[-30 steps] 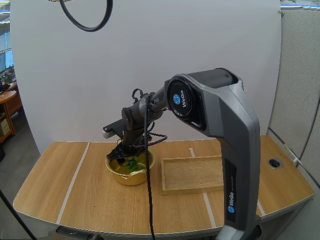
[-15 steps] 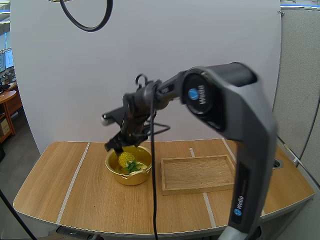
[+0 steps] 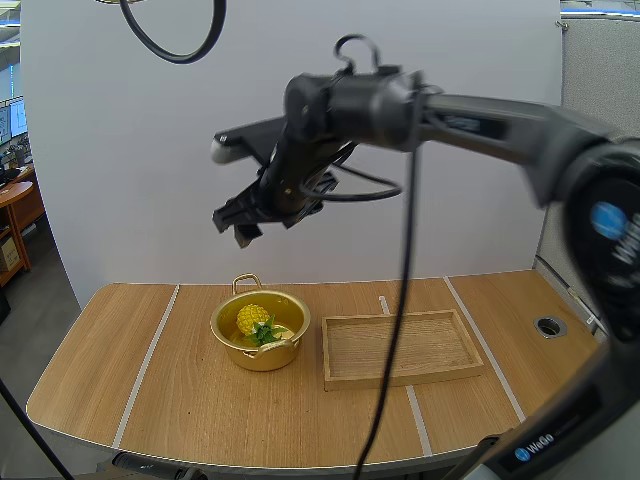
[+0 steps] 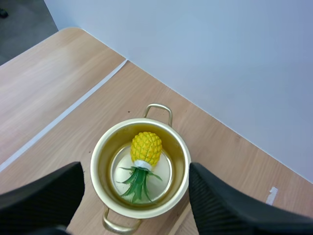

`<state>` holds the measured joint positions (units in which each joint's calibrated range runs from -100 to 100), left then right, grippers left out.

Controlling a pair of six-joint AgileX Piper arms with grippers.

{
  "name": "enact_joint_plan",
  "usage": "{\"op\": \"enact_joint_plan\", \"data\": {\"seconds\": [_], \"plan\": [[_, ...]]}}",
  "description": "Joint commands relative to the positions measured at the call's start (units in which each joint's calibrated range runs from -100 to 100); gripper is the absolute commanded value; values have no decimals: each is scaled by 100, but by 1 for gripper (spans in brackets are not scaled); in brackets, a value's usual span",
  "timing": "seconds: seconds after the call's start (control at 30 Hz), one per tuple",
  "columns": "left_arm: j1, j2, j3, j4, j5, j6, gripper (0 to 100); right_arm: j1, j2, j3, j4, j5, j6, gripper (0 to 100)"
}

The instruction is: Open the pot, put the pineapple inside, and close it

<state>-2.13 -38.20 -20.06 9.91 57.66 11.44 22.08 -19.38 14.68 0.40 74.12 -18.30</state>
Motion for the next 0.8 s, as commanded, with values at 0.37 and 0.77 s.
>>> {"op": "enact_joint_plan", "data": {"seconds": [0.37, 0.77], "plan": [[13, -27, -43, 62, -215, -55, 0, -26, -4444, 1508, -3, 2092, 44, 100], [13, -54, -43, 62, -212, -55, 0, -26, -5910, 2912, 9, 2295, 44, 100]]}}
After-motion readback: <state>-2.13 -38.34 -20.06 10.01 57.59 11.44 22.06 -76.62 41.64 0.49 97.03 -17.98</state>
